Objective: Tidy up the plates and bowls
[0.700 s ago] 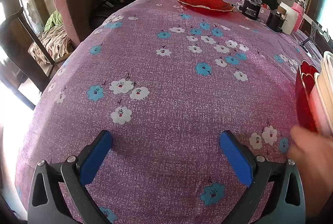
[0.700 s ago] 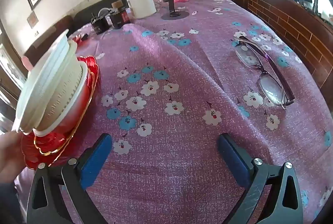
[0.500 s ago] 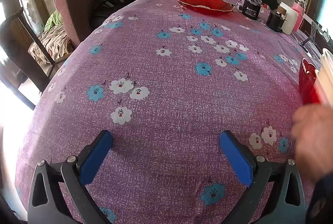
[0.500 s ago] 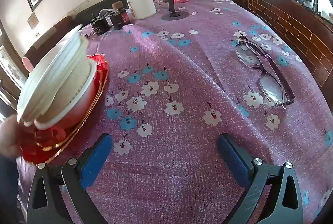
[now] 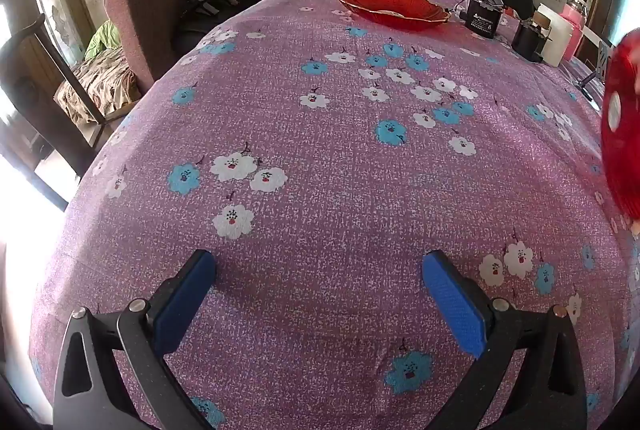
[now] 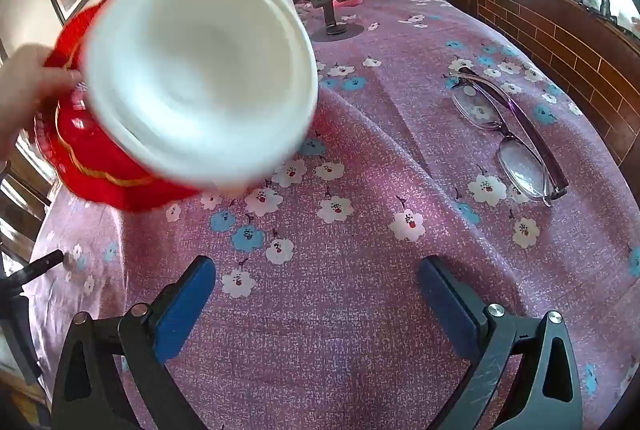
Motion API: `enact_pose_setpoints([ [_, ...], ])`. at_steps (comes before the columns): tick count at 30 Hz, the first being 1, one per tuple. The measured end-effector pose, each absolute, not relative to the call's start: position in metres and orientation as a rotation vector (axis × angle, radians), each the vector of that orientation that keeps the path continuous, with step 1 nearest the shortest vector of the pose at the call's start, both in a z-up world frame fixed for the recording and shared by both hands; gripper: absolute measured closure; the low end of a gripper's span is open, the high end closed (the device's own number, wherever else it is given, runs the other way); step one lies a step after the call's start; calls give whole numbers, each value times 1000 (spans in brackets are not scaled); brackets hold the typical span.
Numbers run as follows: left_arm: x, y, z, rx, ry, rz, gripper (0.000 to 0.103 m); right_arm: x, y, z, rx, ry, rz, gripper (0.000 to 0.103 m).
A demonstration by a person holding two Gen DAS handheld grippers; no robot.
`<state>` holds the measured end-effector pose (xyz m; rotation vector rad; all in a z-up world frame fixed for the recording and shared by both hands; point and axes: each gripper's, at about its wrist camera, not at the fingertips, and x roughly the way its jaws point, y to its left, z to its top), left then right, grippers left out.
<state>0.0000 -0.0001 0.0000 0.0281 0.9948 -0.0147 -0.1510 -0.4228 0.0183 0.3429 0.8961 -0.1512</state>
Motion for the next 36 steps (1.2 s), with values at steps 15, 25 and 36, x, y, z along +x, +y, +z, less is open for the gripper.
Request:
enact_pose_setpoints([
  [15,0,0,0,28,995,-15,0,-151,-419,19,348,895,-153,1],
  [25,0,0,0,28,995,-15,0,-154,-425,18,365,886,-143,1],
  [36,0,0,0,28,995,-15,0,-154,-424,19,368,884,-136,1],
])
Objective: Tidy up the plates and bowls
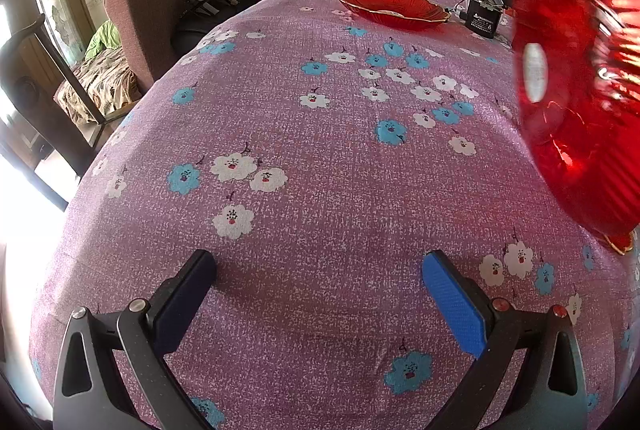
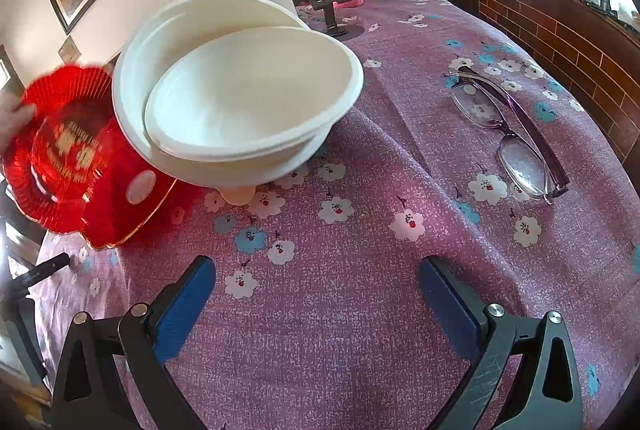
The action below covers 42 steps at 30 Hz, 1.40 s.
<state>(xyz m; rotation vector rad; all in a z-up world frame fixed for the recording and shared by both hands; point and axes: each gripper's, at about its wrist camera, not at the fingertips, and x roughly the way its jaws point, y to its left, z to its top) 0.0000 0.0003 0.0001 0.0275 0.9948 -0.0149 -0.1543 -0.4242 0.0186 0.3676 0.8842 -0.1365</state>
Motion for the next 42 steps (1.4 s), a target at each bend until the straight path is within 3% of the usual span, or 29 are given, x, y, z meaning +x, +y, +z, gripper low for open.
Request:
enact_pose_setpoints([
  [42,0,1,0,28,995,-15,0,-163,-428,20,393,869,-120,1],
])
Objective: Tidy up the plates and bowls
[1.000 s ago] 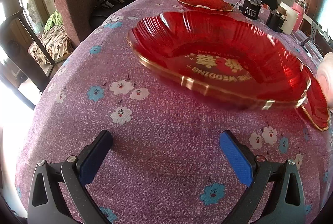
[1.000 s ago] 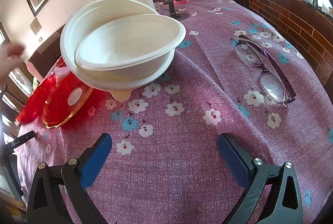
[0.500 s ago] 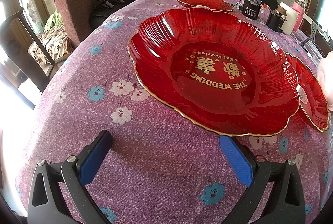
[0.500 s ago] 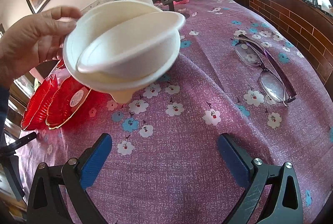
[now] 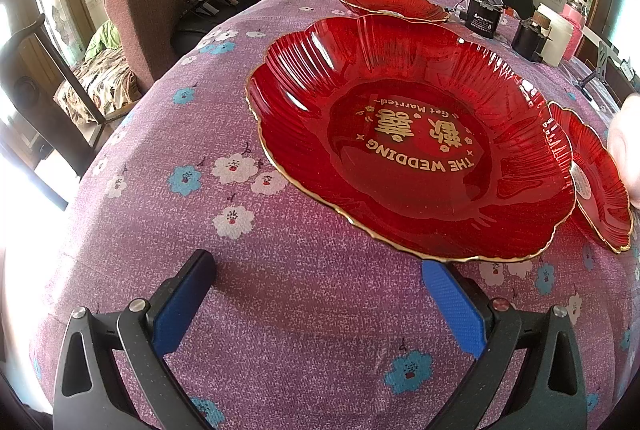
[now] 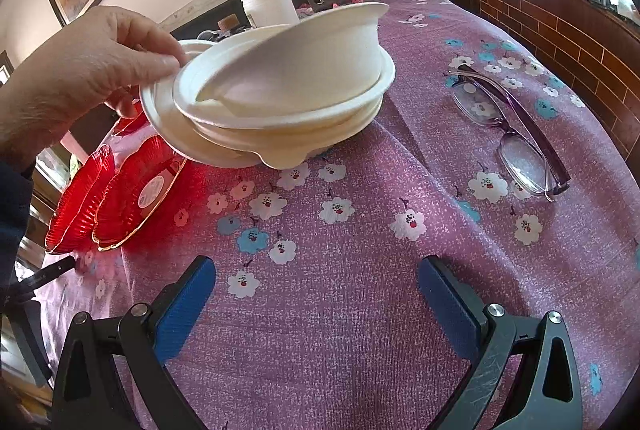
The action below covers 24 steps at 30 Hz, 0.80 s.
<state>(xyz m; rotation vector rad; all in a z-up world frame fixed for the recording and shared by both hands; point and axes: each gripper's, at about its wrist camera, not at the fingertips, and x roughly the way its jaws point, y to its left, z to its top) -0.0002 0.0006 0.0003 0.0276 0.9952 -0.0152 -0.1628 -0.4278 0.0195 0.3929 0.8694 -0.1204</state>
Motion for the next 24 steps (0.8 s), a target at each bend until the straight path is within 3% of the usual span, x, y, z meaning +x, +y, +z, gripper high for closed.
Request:
enact_pose_setpoints([
  [24,0,1,0,28,995,-15,0,-162,-428,20,393,870,-118,1],
])
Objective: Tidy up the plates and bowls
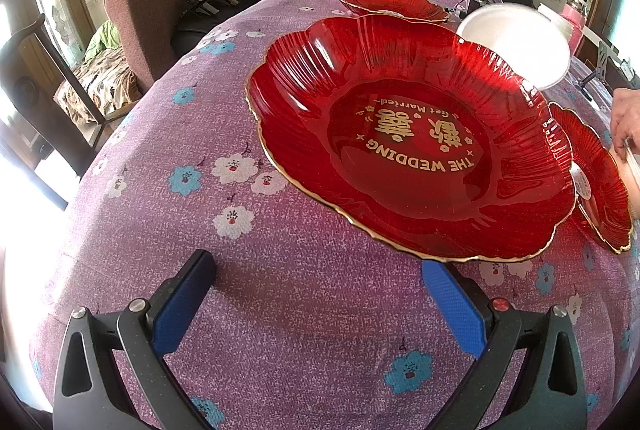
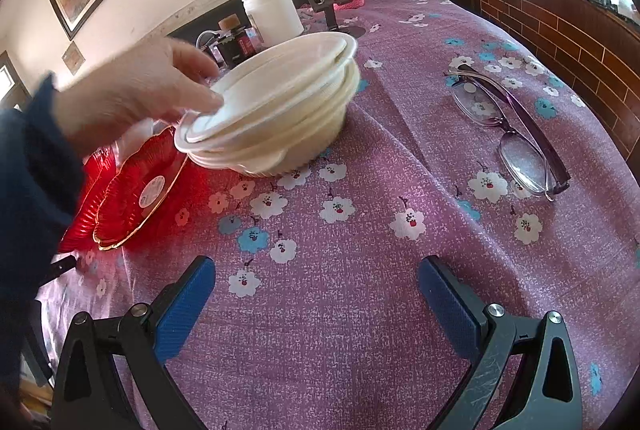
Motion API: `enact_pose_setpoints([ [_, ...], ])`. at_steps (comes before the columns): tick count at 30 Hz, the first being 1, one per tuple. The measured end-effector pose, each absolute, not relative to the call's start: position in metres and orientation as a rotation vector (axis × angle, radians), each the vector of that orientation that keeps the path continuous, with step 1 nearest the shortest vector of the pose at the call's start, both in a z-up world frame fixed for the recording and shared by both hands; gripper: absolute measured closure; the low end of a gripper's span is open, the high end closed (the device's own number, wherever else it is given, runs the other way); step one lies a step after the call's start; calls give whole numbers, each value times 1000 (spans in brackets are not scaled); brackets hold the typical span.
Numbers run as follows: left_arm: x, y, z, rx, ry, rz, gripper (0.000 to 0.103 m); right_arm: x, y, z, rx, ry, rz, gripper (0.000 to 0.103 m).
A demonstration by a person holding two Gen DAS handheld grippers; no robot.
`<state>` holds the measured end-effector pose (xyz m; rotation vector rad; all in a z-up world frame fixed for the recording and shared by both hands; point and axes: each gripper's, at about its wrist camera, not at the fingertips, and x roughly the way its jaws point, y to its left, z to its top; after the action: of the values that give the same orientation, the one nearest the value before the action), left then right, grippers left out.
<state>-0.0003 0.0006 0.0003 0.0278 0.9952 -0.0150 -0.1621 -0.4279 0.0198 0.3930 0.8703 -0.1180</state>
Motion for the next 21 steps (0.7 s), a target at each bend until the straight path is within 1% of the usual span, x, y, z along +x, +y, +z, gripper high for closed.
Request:
enact_pose_setpoints([
  [21,0,1,0,28,995,-15,0,-163,-429,19,389,872,-119,1],
])
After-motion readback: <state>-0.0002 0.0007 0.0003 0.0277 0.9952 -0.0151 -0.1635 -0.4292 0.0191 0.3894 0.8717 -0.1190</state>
